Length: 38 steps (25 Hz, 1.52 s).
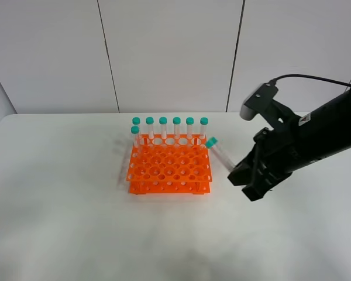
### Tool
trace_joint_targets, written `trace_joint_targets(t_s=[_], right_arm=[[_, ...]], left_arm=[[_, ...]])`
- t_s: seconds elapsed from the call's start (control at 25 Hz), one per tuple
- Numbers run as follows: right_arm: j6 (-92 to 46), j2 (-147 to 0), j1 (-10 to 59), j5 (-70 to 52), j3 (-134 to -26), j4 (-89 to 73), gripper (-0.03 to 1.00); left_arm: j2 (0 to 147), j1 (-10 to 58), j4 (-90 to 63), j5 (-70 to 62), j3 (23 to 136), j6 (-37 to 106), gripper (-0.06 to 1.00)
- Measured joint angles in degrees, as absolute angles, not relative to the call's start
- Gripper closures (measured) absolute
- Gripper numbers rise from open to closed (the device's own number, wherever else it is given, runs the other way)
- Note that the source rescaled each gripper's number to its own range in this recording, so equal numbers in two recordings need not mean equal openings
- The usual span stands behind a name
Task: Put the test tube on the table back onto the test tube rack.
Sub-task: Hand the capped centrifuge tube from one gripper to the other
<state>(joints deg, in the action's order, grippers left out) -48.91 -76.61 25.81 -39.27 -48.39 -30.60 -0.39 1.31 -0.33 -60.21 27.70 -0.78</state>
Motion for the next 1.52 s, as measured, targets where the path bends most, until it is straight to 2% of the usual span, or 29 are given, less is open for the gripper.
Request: trace_joint_targets(t_s=[0.2, 0.52, 0.84, 1.2, 1.32, 1.52], right_arm=[[-50.2, -76.7, 27.9, -33.4, -48.3, -36.5, 0.96], [-55.3, -76.7, 27.9, -42.0, -49.2, -44.2, 0.96], [-57.2, -76.7, 27.9, -37.1, -50.4, -46.9, 0.96], [-57.2, -76.7, 27.9, -36.4, -50.4, -47.3, 0.96], [-57.2, -76.7, 27.9, -36.1, -50.4, -47.7, 0.96], [-57.2, -76.7, 27.9, -35.8, -50.4, -47.9, 0.96]], left_arm=[[-0.4, 1.3, -0.3, -60.2, 27.7, -0.8, 0.00], [-0.4, 1.3, -0.3, -60.2, 27.7, -0.6, 0.00], [0.5, 1.3, -0.3, -59.3, 29.4, -2.3, 0.00], [24.0, 1.3, -3.3, -51.5, 43.6, -1.7, 0.00], [33.1, 1.3, -11.3, -46.2, 45.2, 3.0, 0.00], [47.3, 1.3, -33.5, -36.5, 45.3, 17.2, 0.00]])
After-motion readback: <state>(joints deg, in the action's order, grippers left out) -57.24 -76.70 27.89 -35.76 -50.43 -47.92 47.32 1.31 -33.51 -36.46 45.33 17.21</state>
